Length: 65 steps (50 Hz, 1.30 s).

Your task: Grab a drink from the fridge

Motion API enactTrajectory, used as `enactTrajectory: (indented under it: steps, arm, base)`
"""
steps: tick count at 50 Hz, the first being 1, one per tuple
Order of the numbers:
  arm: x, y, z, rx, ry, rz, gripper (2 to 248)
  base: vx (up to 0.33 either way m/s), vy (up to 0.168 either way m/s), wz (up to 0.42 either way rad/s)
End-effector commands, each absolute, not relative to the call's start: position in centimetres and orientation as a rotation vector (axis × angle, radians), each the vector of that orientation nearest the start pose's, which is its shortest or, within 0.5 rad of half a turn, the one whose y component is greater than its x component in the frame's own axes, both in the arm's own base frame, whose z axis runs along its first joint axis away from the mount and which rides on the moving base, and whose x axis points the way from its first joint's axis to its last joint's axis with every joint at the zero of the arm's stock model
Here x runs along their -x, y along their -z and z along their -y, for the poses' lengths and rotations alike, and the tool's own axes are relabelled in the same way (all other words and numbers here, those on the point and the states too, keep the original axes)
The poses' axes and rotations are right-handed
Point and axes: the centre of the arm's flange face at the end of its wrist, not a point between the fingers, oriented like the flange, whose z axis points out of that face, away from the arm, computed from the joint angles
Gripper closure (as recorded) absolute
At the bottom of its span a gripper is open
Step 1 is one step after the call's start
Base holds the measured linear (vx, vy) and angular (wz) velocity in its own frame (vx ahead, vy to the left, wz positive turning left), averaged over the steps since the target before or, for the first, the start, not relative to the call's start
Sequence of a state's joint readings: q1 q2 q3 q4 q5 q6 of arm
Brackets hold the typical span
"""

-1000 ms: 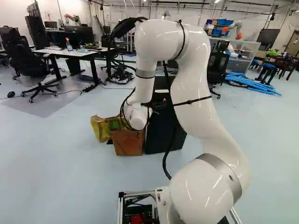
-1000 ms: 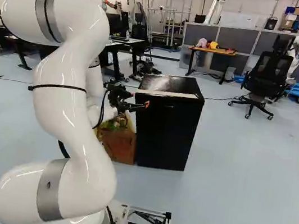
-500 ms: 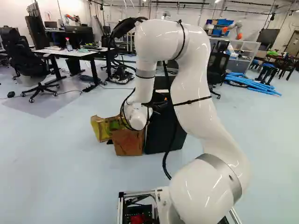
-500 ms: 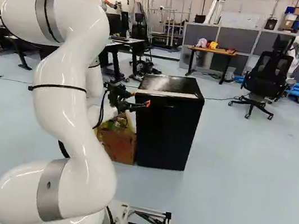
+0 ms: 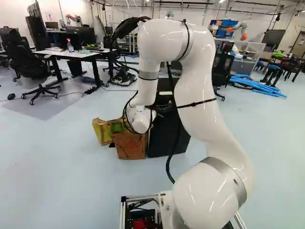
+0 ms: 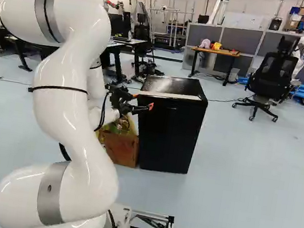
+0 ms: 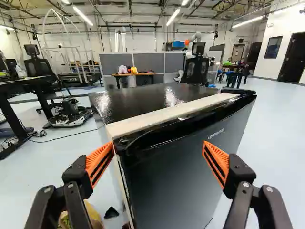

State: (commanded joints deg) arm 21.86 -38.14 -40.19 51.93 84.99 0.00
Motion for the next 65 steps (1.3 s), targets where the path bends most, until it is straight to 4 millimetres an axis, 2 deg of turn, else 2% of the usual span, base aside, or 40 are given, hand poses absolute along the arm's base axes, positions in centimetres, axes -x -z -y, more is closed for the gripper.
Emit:
enactTrajectory:
  steps: [44, 65]
  arm:
    - [-43.4, -24.7, -10.1, 2.517, 2.335, -0.747, 3]
    - [-42.4, -24.8, -11.3, 2.523, 2.327, -0.724, 3]
  base:
    - [0.0, 0.0, 0.0]
    - [0.0, 0.0, 0.0]
